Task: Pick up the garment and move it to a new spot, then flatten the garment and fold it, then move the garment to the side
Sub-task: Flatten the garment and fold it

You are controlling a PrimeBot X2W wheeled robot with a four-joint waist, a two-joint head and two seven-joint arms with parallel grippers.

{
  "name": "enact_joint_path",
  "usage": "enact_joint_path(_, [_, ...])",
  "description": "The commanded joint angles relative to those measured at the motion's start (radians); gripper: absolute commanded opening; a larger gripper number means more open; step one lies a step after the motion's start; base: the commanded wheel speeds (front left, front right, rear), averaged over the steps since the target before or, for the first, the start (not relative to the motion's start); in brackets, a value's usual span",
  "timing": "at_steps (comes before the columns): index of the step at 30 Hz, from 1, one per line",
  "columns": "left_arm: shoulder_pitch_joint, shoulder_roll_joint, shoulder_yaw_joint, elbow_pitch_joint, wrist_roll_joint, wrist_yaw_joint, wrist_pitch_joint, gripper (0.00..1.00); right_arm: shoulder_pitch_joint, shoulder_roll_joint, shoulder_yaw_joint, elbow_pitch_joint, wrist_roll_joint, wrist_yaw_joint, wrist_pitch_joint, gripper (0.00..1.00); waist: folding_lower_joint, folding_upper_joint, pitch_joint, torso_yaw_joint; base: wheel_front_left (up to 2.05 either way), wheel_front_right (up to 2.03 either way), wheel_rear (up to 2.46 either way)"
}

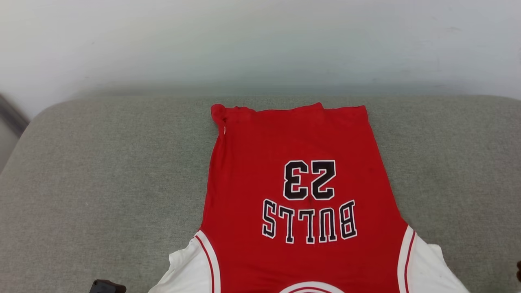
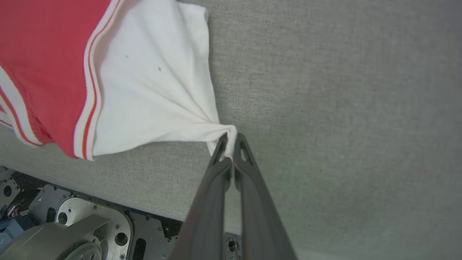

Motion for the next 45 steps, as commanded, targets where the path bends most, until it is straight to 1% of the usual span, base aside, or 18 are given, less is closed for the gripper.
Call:
enact_joint_path(1, [0.009, 0.015, 0.000, -0.007, -0.001, 0.006, 0.004, 0.00, 0.027, 0.016, -0.023, -0.010, -0.002, -0.001, 0.019, 0.00, 0.0003, -0.0001, 0.001, 0.000, 0.00, 0.00, 0.00])
enact_joint_path(7, [-0.005, 0.004, -0.006, -0.035, -0.008, -0.006, 0.011, 0.00, 0.065, 0.070, -0.073, -0.061, -0.049, -0.001, 0.085, 0.00, 0.0003, -0.0001, 0.019, 0.005, 0.00, 0.00, 0.00])
enact_joint_path(9, [-0.014, 0.007, -0.003, -0.052, -0.011, -0.009, 0.012, 0.00, 0.048, 0.084, -0.096, -0.080, -0.057, -0.001, 0.088, 1.00, 0.0003, -0.0001, 0.028, 0.010, 0.00, 0.00, 0.00])
enact_joint_path(10, [-0.016, 0.010, -0.004, -0.065, -0.014, -0.013, 0.016, 0.00, 0.044, 0.089, -0.100, -0.091, -0.053, -0.001, 0.095, 1.00, 0.0003, -0.0001, 0.034, 0.015, 0.00, 0.00, 0.00])
enact_joint_path(13, [-0.019, 0.017, -0.015, -0.116, -0.043, -0.051, 0.048, 0.00, 0.015, 0.084, -0.136, -0.116, -0.036, -0.001, 0.108, 1.00, 0.0003, -0.0001, 0.052, 0.035, 0.00, 0.00, 0.00])
enact_joint_path(16, [-0.040, 0.032, -0.007, -0.183, -0.055, -0.052, 0.077, 0.00, -0.018, 0.057, -0.156, -0.153, -0.027, -0.001, 0.131, 1.00, 0.0003, -0.0001, 0.086, 0.064, 0.00, 0.00, 0.00])
enact_joint_path(19, [-0.040, 0.054, -0.011, -0.261, -0.052, -0.047, 0.108, 0.00, -0.087, 0.037, -0.165, -0.199, 0.001, -0.001, 0.205, 1.00, 0.0003, -0.0001, 0.132, 0.089, 0.00, 0.00, 0.00])
enact_joint_path(21, [-0.051, 0.067, -0.019, -0.316, -0.056, -0.055, 0.140, 0.00, -0.156, 0.015, -0.175, -0.230, 0.010, -0.001, 0.257, 1.00, 0.0003, -0.0001, 0.173, 0.111, 0.00, 0.00, 0.00])
enact_joint_path(23, [-0.075, 0.082, -0.018, -0.371, -0.044, -0.050, 0.167, 0.00, -0.235, 0.005, -0.177, -0.245, 0.016, -0.001, 0.320, 1.00, 0.0003, -0.0001, 0.219, 0.135, 0.00, 0.00, 0.00])
enact_joint_path(25, [-0.091, 0.083, -0.020, -0.415, -0.031, -0.046, 0.187, 0.00, -0.333, -0.006, -0.183, -0.248, 0.017, -0.001, 0.381, 1.00, 0.0003, -0.0001, 0.263, 0.161, 0.00, 0.00, 0.00])
enact_joint_path(28, [-0.125, 0.079, -0.024, -0.475, -0.012, -0.040, 0.211, 0.00, -0.482, -0.009, -0.183, -0.218, 0.004, -0.001, 0.483, 1.00, 0.0003, -0.0001, 0.326, 0.200, 0.00, 0.00, 0.00])
enact_joint_path(31, [-0.158, 0.069, -0.032, -0.534, 0.006, -0.041, 0.232, 0.00, -0.627, 0.011, -0.193, -0.157, -0.023, -0.001, 0.605, 1.00, 0.0003, -0.0001, 0.390, 0.243, 0.00, 0.00, 0.00])
enact_joint_path(32, [-0.168, 0.066, -0.037, -0.548, 0.013, -0.043, 0.240, 0.00, -0.674, 0.029, -0.198, -0.128, -0.032, -0.001, 0.639, 1.00, 0.0003, -0.0001, 0.406, 0.258, 0.00, 0.00, 0.00])
enact_joint_path(34, [-0.189, 0.069, -0.050, -0.573, 0.036, -0.050, 0.261, 0.00, -0.759, 0.066, -0.219, -0.068, -0.071, -0.001, 0.704, 1.00, 0.0003, -0.0001, 0.437, 0.285, 0.00, 0.00, 0.00])
enact_joint_path(36, [-0.212, 0.060, -0.060, -0.598, 0.053, -0.053, 0.275, 0.00, -0.840, 0.058, -0.218, -0.034, -0.136, -0.001, 0.761, 1.00, 0.0003, -0.0001, 0.470, 0.310, 0.00, 0.00, 0.00])
enact_joint_path(38, [-0.230, 0.046, -0.065, -0.614, 0.066, -0.053, 0.280, 0.00, -0.910, 0.051, -0.205, -0.004, -0.190, -0.001, 0.796, 1.00, 0.0003, -0.0001, 0.500, 0.332, 0.00, 0.00, 0.00])
enact_joint_path(41, [-0.251, 0.026, -0.076, -0.623, 0.076, -0.061, 0.280, 0.00, -1.000, 0.063, -0.207, 0.046, -0.243, -0.001, 0.831, 1.00, 0.0003, -0.0001, 0.531, 0.362, 0.00, 0.00, 0.00])
enact_joint_path(45, [-0.269, 0.002, -0.087, -0.616, 0.085, -0.068, 0.273, 0.00, -1.077, 0.058, -0.205, 0.097, -0.300, -0.001, 0.865, 1.00, 0.0003, -0.0001, 0.557, 0.389, 0.00, 0.00, 0.00])
